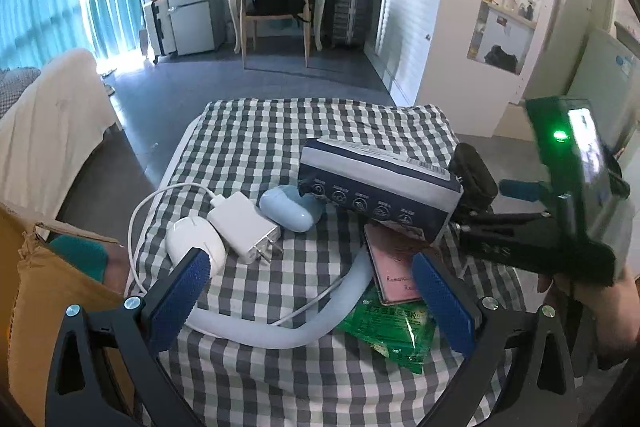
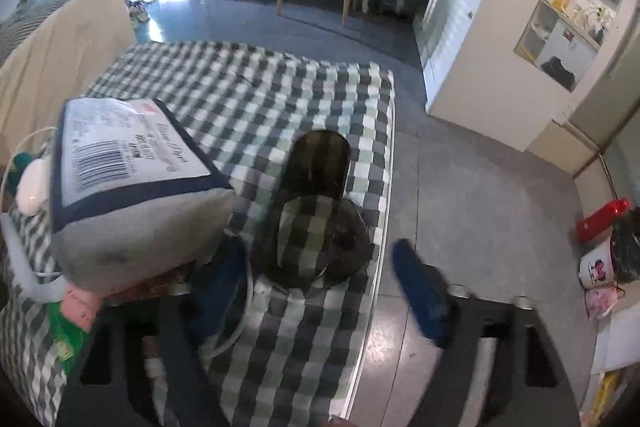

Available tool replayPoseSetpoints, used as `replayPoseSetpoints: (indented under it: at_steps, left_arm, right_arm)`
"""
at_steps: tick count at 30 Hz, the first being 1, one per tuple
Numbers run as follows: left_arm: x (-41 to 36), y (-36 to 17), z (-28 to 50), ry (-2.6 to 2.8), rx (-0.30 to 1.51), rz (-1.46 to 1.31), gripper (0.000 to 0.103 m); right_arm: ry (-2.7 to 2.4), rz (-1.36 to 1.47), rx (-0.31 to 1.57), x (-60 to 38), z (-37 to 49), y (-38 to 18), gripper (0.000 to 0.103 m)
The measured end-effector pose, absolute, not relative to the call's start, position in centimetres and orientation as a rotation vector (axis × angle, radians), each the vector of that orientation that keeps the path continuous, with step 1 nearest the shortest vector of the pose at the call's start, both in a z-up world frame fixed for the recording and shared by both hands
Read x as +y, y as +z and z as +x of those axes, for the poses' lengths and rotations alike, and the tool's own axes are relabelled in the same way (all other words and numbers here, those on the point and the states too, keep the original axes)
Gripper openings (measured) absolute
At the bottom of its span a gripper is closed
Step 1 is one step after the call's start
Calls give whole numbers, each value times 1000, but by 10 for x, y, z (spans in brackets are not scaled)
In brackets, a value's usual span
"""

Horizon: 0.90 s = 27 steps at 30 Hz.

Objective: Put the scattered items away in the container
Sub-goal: 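Reach the right gripper to the black cup while the left reaches the blue-white package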

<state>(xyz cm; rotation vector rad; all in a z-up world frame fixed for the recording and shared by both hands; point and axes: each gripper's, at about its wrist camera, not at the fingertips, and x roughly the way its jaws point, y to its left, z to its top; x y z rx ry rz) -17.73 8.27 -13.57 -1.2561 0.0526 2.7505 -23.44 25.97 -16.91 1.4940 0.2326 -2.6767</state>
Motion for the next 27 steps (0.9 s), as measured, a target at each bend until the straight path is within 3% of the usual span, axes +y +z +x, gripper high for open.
replayPoseSetpoints:
  at_steps: [13, 27]
  left_arm:
    - [84, -137, -184, 2750, 51, -1266, 103]
    - [109, -136, -212, 2622, -145, -1288, 103]
  right_arm:
    - [-2666, 1470, 166, 259, -242, -168, 61]
    - [-2718, 1340, 79, 285, -206, -133, 60]
